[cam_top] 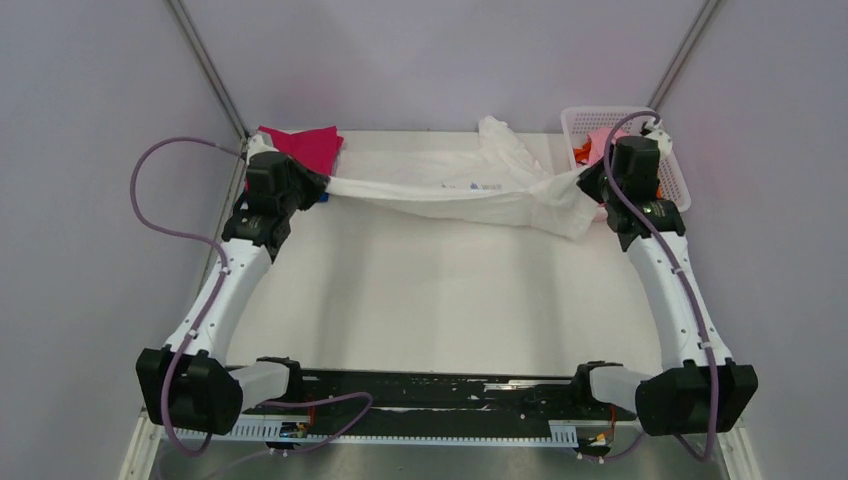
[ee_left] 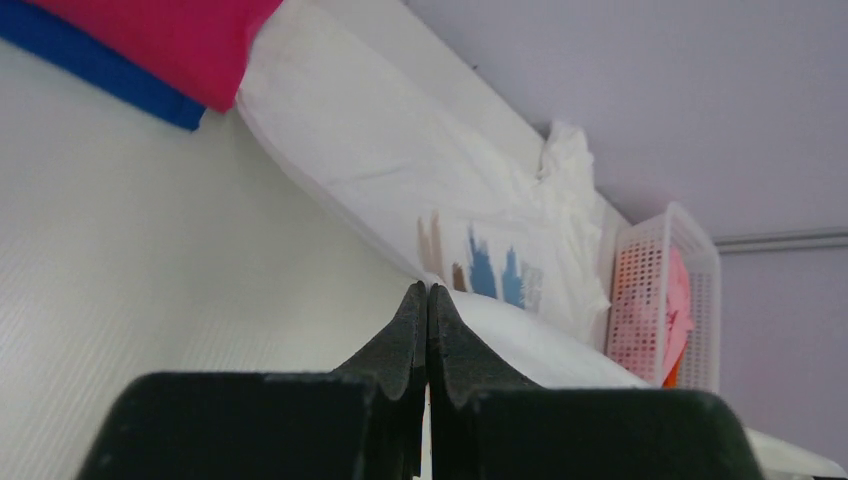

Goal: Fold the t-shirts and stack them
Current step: Flatten out the tshirt

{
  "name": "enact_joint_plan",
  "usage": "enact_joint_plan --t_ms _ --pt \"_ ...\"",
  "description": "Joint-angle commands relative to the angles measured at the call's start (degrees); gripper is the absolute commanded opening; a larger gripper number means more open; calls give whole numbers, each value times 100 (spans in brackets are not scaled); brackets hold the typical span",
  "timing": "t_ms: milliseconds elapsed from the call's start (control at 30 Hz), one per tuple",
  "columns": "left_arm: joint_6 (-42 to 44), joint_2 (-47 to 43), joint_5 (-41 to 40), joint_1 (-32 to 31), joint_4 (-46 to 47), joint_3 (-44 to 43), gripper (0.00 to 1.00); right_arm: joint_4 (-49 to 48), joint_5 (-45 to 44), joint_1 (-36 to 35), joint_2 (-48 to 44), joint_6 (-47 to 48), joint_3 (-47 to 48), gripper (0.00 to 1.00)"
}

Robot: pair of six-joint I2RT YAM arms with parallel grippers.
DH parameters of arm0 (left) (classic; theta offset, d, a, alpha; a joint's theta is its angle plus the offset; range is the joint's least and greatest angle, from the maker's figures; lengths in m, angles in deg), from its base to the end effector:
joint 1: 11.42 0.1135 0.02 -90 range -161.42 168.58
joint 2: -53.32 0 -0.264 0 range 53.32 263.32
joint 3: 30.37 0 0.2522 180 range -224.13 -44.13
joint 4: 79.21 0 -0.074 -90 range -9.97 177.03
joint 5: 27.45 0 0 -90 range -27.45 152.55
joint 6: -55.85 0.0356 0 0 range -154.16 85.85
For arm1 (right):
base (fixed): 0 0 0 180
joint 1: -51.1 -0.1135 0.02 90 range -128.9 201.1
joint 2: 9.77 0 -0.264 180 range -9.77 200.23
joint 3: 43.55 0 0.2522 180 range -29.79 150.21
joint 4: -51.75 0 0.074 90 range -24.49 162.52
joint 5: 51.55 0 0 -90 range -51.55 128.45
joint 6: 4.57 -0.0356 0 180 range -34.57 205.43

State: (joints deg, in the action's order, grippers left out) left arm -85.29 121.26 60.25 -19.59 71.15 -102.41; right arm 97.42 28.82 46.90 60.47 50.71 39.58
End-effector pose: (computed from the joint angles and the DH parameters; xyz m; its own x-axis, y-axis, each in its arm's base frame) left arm 0.2687 -0.0371 0.3290 -0.3504 -0.7357 -0.5796 -0.2657 0.6715 -0.6917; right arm 0.2680 0.0137 0.3591 -0.4051 0.5333 -0.7426 0.3635 0.8392 0.4044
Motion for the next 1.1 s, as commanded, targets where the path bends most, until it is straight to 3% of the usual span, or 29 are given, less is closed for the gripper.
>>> enact_joint_plan --t_ms 0,300,600,900,1067 --pt "169 -400 -318 -1 267 -884 0 -610 -167 172 -592 742 862 0" --pt "790 -1188 -402 -1 3 -2396 0 -905 153 175 -1309 1582 2193 0" --pt "1263 -1672 -370 0 -841 -3925 0 -879 717 170 -1720 2355 3629 0" --pt "1449 -2302 -359 -1 -1505 -4618 0 -651 868 175 -1975 2612 4465 0" --pt "1476 -2336 -509 -2 -1614 -4587 0 -638 816 175 -1785 2749 4660 0"
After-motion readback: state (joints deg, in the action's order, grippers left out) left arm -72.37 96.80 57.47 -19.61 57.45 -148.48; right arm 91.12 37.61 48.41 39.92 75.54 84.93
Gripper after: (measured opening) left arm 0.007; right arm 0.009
